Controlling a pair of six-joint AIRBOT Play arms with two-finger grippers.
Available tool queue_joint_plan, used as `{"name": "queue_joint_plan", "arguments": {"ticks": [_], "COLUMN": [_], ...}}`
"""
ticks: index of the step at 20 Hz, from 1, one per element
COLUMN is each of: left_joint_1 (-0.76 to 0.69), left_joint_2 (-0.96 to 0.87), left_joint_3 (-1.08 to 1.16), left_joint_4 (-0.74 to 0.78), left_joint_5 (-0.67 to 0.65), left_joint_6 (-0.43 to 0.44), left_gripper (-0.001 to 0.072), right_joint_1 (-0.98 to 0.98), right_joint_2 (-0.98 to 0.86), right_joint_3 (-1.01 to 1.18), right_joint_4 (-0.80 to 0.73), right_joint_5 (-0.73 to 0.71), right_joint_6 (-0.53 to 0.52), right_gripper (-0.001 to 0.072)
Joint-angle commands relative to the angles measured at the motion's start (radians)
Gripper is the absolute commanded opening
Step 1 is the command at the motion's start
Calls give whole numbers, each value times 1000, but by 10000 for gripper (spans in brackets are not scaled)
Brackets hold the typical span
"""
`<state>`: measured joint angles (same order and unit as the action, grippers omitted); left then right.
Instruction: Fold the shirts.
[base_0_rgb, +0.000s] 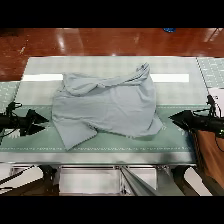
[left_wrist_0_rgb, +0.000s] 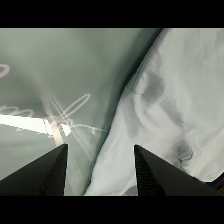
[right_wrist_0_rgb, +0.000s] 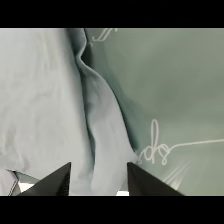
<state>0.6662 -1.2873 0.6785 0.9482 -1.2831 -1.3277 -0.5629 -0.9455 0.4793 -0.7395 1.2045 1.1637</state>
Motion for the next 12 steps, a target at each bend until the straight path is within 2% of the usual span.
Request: {"name": "queue_joint_plan", "arguments": {"ticks": [1, 6, 12], "left_joint_1": [-41, -135, -257], "left_joint_2": [-27, -64, -153], "left_joint_3": [0, 20, 99], "left_joint_4": [-33, -119, -130], "left_joint_5": [39, 134, 148], "left_joint_6": [11, 10, -13], "left_gripper": [509, 509, 506], "right_joint_1": [3, 3, 3], "right_joint_2": [1, 1, 1], "right_joint_3": [-2, -2, -2], "right_joint_4": [0, 0, -1], "right_joint_5": [-6, -10, -23], "right_joint_6": [-1, -6, -10], "right_gripper": [407, 407, 407]}}
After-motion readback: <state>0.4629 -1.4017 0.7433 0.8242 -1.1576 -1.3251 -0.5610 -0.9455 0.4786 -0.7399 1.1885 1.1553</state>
